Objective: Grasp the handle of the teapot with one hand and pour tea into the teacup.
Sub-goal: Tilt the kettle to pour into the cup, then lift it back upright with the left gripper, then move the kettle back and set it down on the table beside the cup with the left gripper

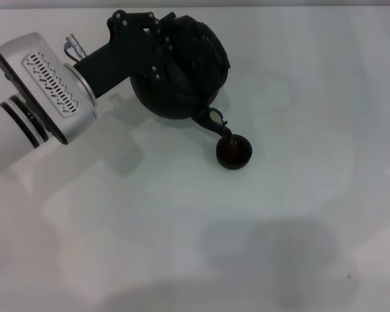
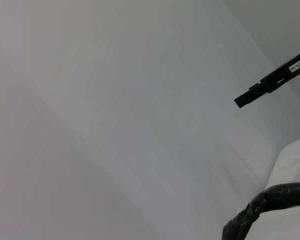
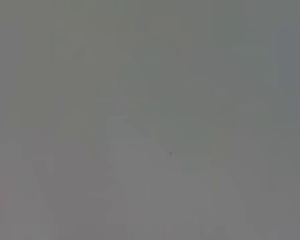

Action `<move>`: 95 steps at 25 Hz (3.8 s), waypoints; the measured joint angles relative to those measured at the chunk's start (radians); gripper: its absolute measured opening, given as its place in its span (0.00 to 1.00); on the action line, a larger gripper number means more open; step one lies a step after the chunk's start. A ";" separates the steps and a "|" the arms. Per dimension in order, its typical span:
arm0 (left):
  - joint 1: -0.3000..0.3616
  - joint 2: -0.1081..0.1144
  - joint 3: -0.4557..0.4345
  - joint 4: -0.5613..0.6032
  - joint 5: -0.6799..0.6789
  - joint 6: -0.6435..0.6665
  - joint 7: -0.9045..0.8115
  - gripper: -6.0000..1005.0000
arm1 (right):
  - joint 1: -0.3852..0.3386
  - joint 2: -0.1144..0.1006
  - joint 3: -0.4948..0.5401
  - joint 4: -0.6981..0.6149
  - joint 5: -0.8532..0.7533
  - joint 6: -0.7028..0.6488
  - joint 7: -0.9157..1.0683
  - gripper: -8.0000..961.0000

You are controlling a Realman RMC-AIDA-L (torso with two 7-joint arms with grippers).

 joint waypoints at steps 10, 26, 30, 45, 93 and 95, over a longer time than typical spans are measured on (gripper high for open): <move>0.014 -0.004 -0.003 -0.027 -0.054 0.008 -0.001 0.10 | -0.002 0.000 0.000 0.000 0.000 0.001 0.000 0.88; 0.044 -0.005 -0.016 -0.099 -0.149 0.057 0.000 0.10 | -0.008 0.002 0.000 0.000 0.000 0.001 0.000 0.88; 0.060 -0.005 -0.078 -0.133 -0.182 0.062 0.000 0.11 | -0.009 0.002 0.001 0.000 0.000 0.001 0.000 0.88; 0.202 -0.017 -0.411 -0.405 -0.227 0.070 -0.003 0.13 | -0.009 -0.003 0.000 -0.007 0.000 -0.004 0.000 0.88; 0.310 -0.014 -0.399 -0.458 -0.327 -0.002 -0.009 0.22 | -0.009 -0.006 0.001 -0.011 0.000 -0.005 0.000 0.88; 0.310 -0.014 -0.400 -0.457 -0.327 -0.002 -0.009 0.22 | -0.009 -0.006 0.001 -0.011 0.000 -0.005 0.000 0.88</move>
